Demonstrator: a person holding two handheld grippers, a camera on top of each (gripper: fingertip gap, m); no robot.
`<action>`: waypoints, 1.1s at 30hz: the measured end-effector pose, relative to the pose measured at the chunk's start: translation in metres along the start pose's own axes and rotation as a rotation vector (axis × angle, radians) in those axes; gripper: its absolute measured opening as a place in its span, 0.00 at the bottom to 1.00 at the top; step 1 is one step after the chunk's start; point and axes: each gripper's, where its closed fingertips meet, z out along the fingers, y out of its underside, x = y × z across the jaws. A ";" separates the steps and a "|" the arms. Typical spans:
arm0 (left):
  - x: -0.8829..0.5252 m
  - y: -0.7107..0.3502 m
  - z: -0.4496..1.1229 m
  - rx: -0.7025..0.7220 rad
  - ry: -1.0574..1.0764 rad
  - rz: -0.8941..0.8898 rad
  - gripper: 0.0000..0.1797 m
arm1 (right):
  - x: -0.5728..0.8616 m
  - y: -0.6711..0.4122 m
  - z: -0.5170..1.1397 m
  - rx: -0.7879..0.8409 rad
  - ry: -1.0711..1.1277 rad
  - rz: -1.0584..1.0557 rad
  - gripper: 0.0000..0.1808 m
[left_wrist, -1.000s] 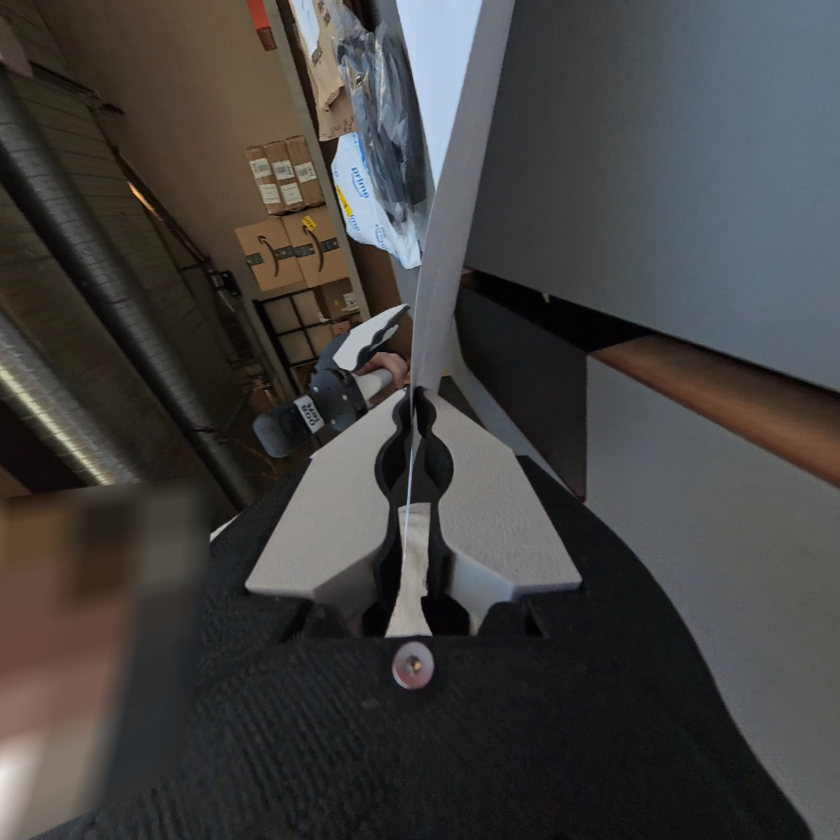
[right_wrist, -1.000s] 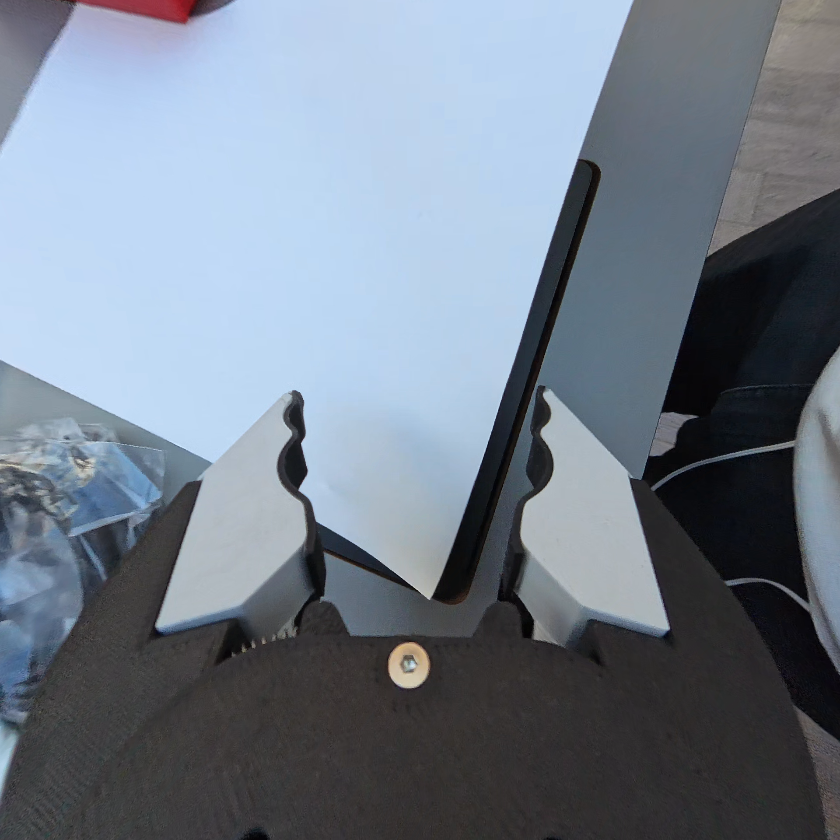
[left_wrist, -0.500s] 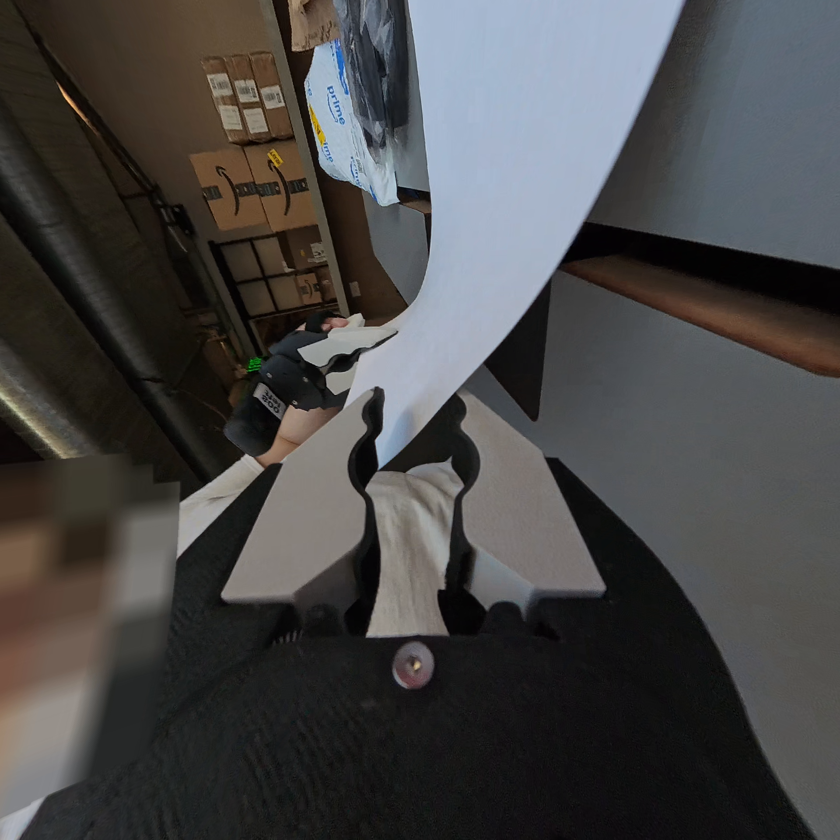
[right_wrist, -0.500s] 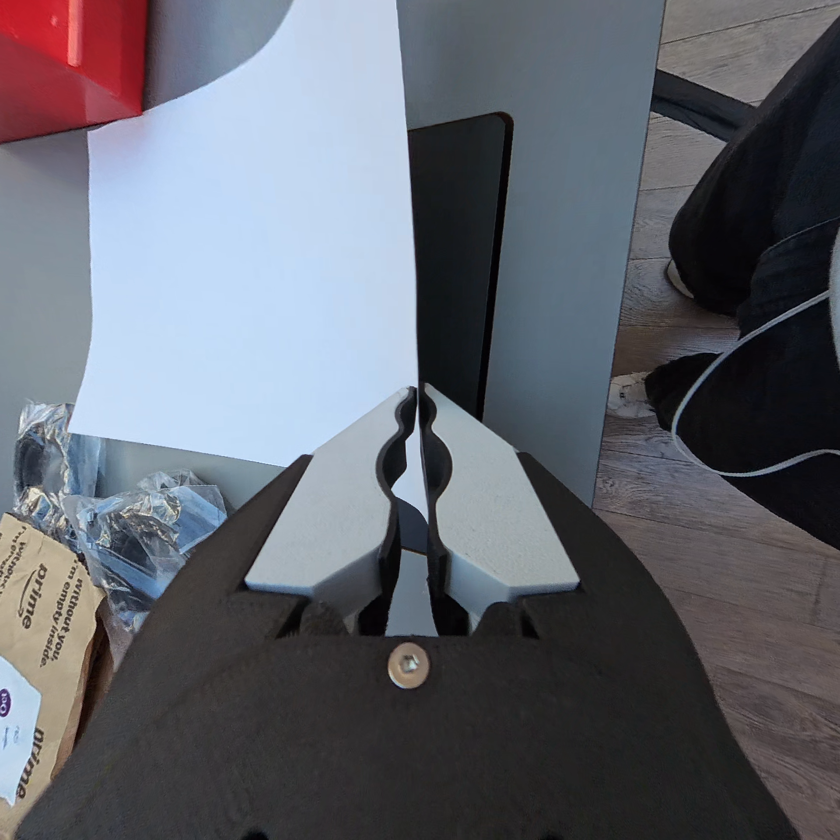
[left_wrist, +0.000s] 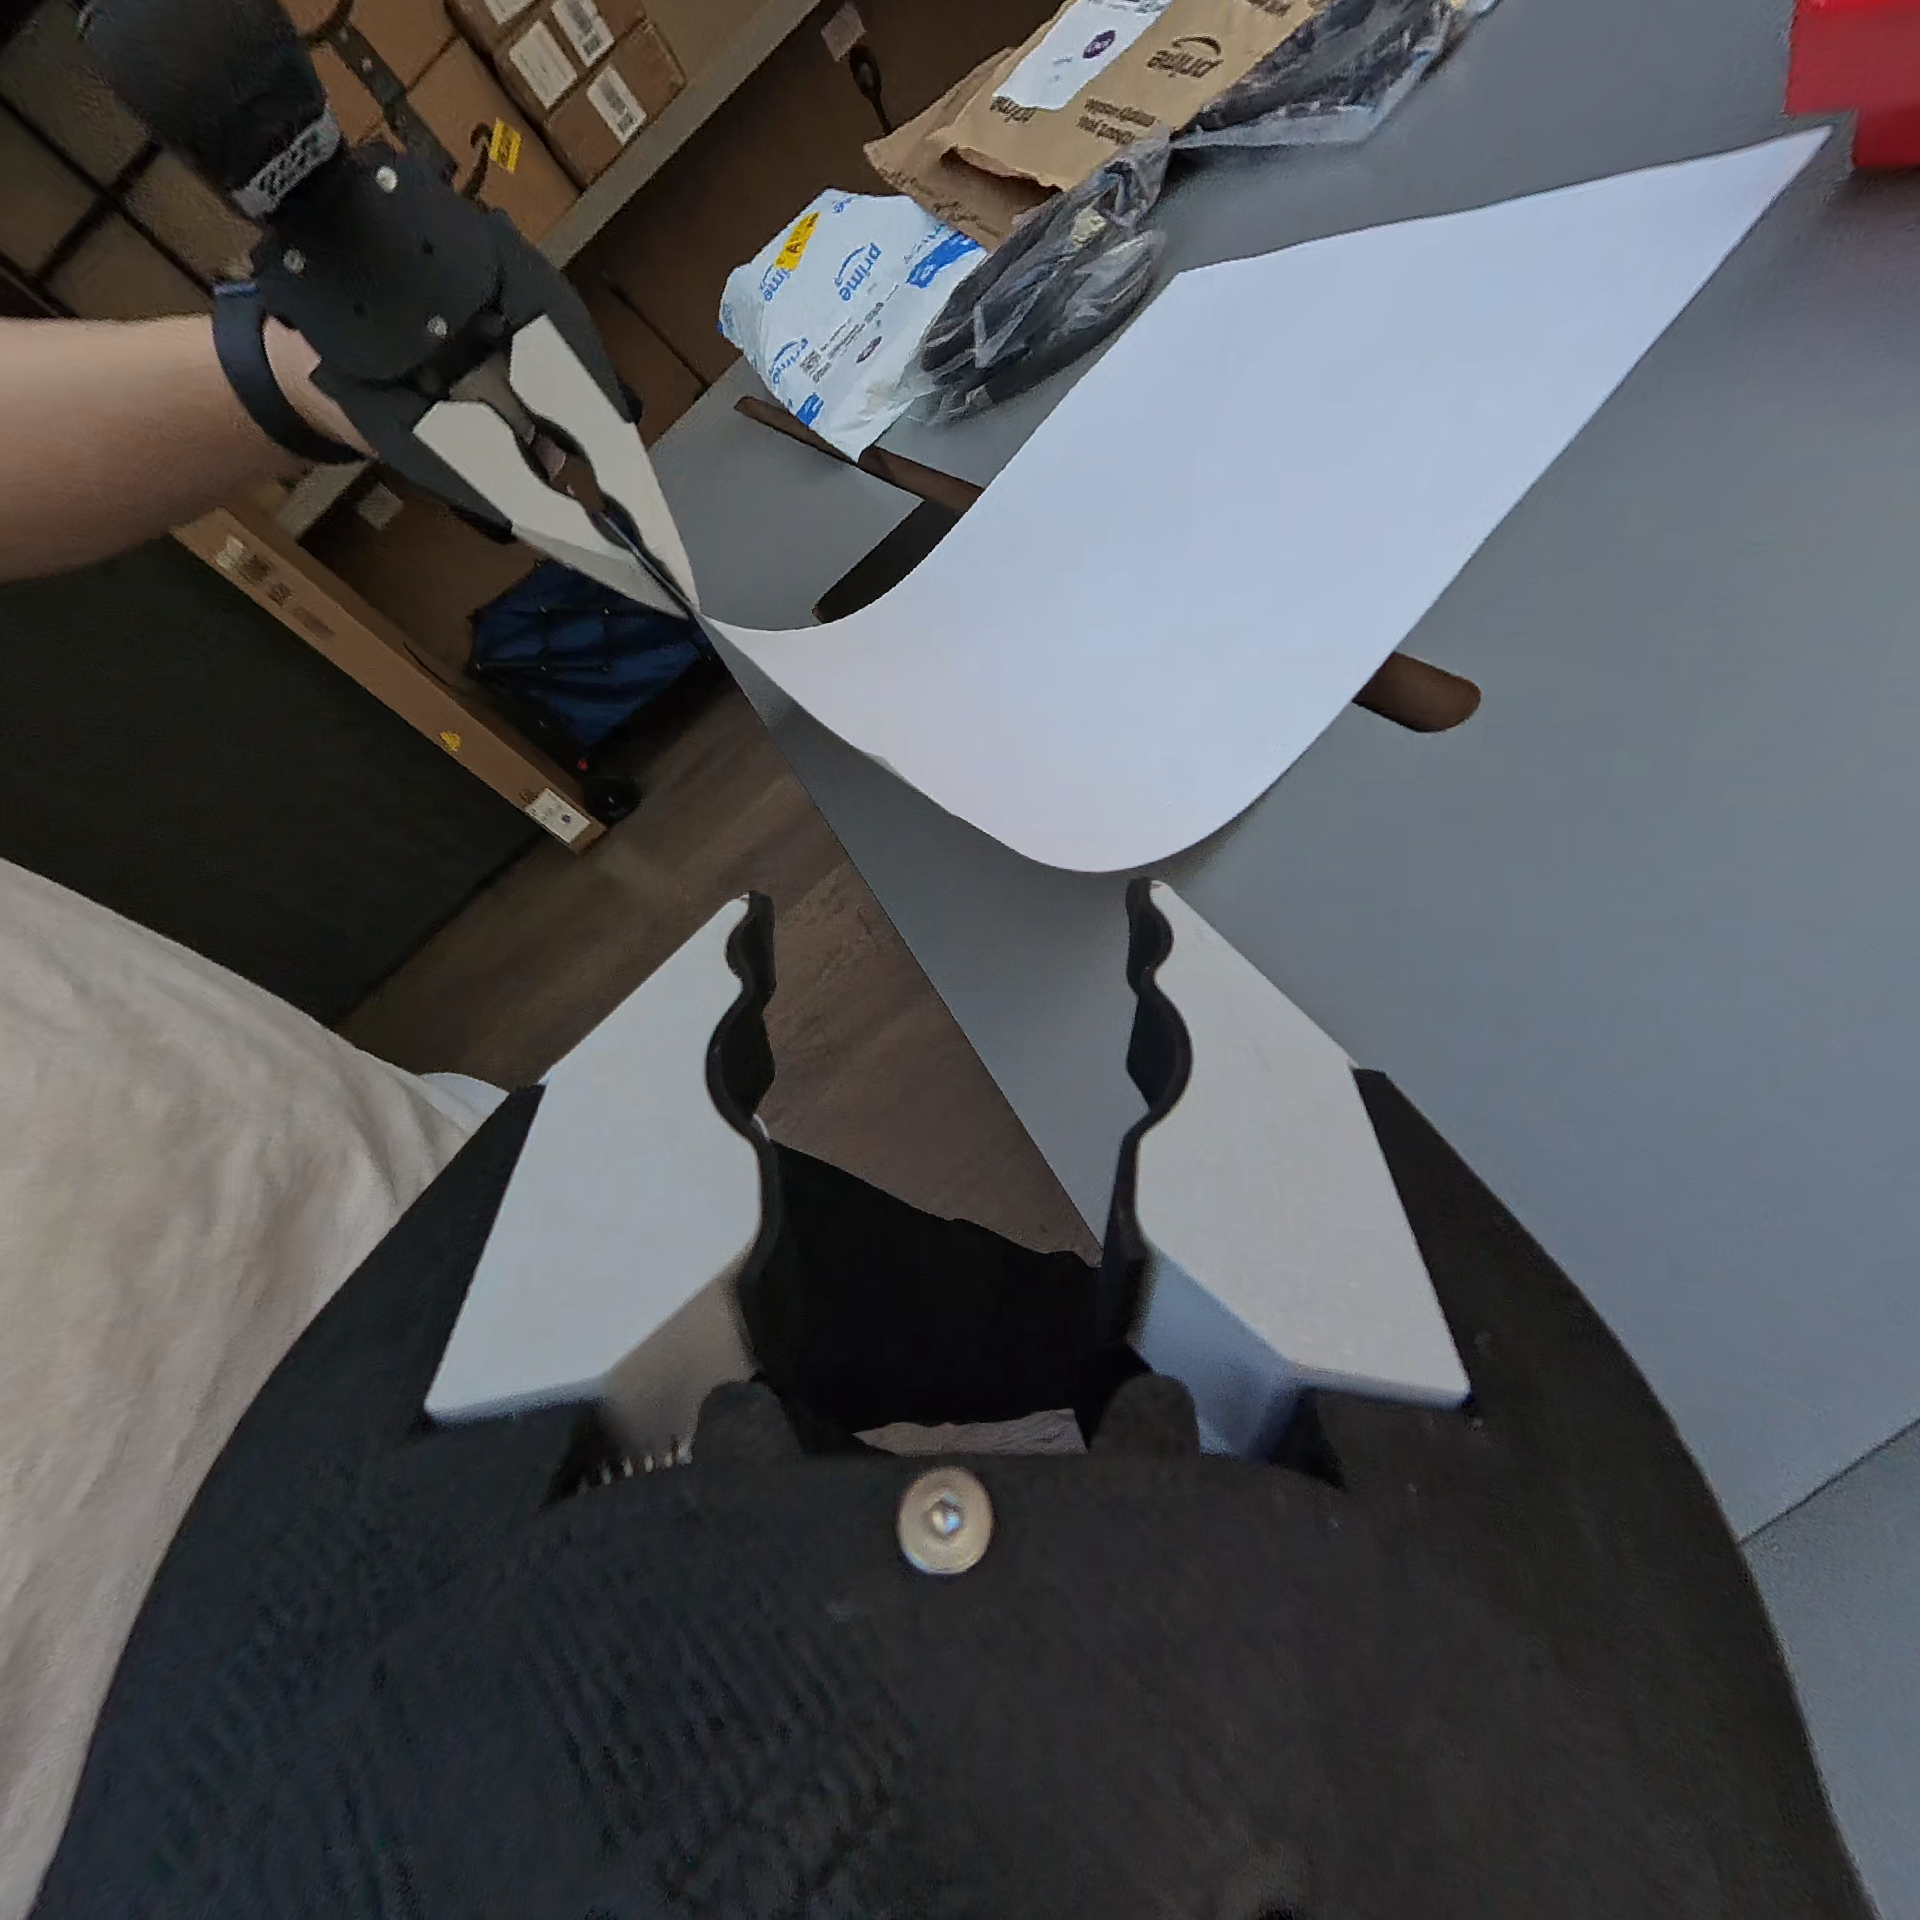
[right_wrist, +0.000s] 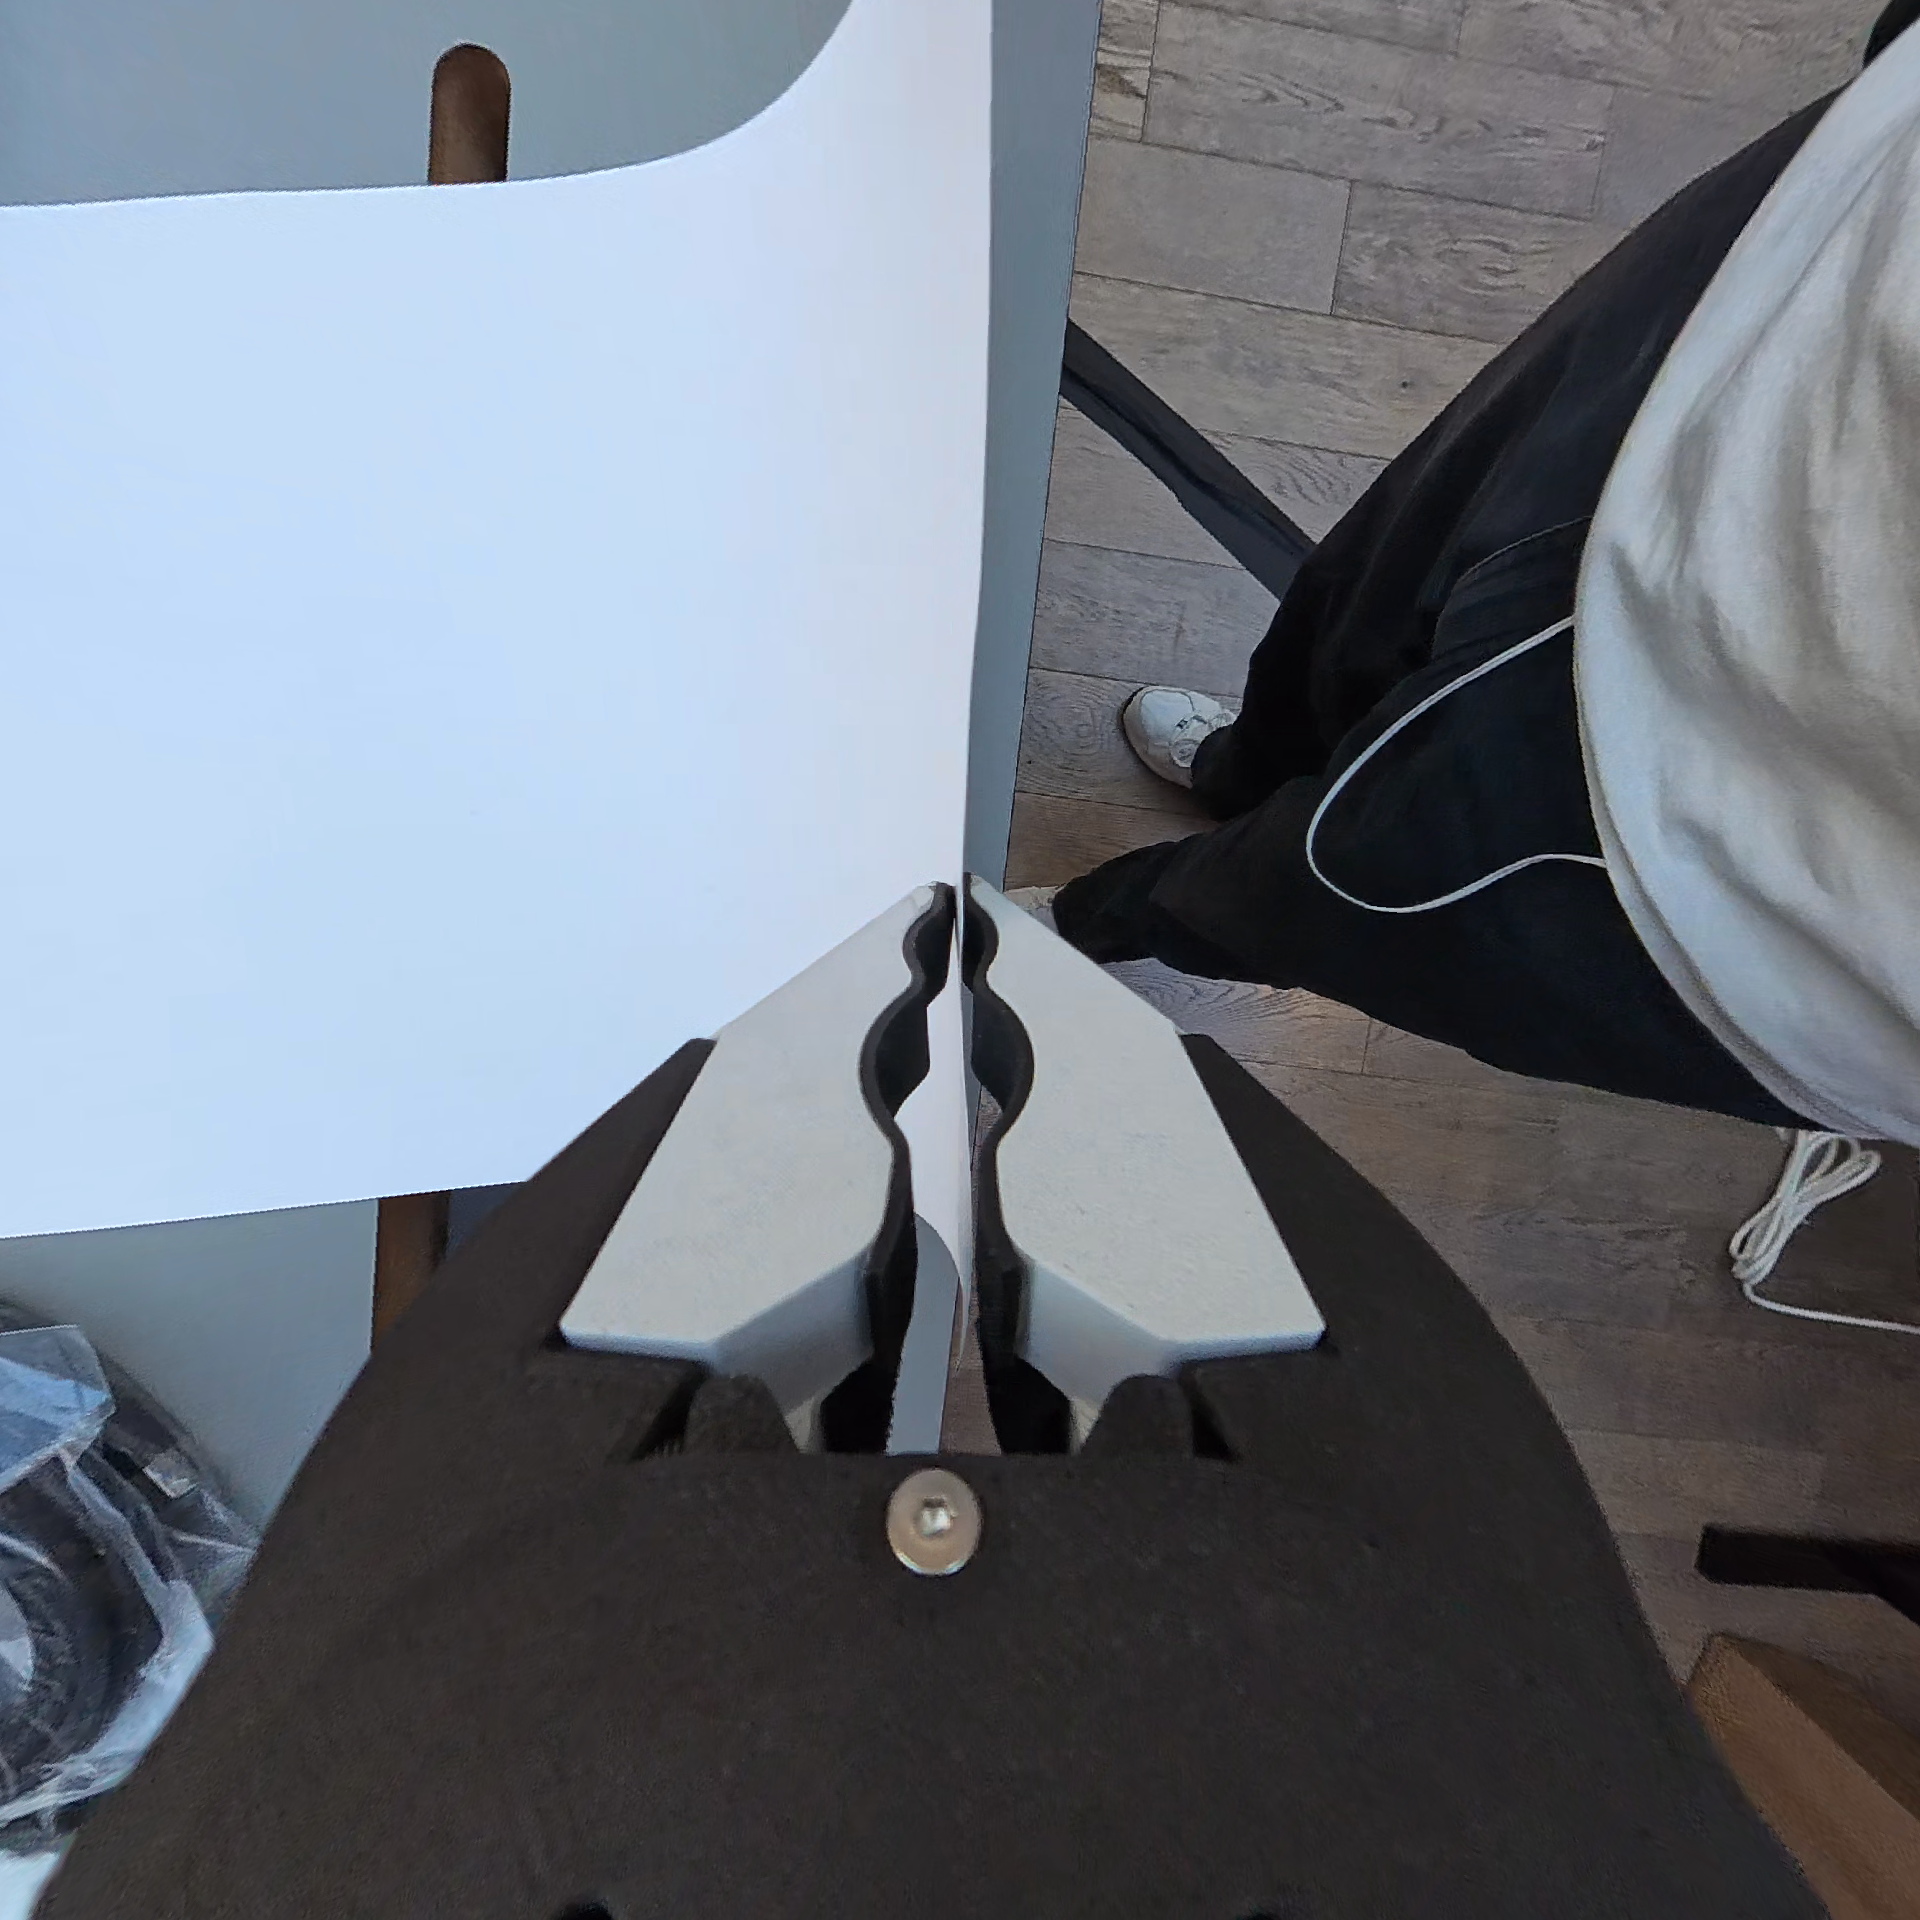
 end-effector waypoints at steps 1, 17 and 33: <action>-0.007 -0.001 0.004 -0.013 0.008 -0.062 0.38 | -0.001 -0.002 0.001 0.002 0.005 -0.020 0.00; 0.005 -0.050 0.066 0.035 -0.157 0.108 0.00 | -0.032 0.005 0.012 0.149 0.224 -0.307 0.00; 0.049 -0.072 0.117 -0.045 -0.017 0.181 0.00 | -0.117 0.052 -0.058 0.499 -0.213 -0.456 0.42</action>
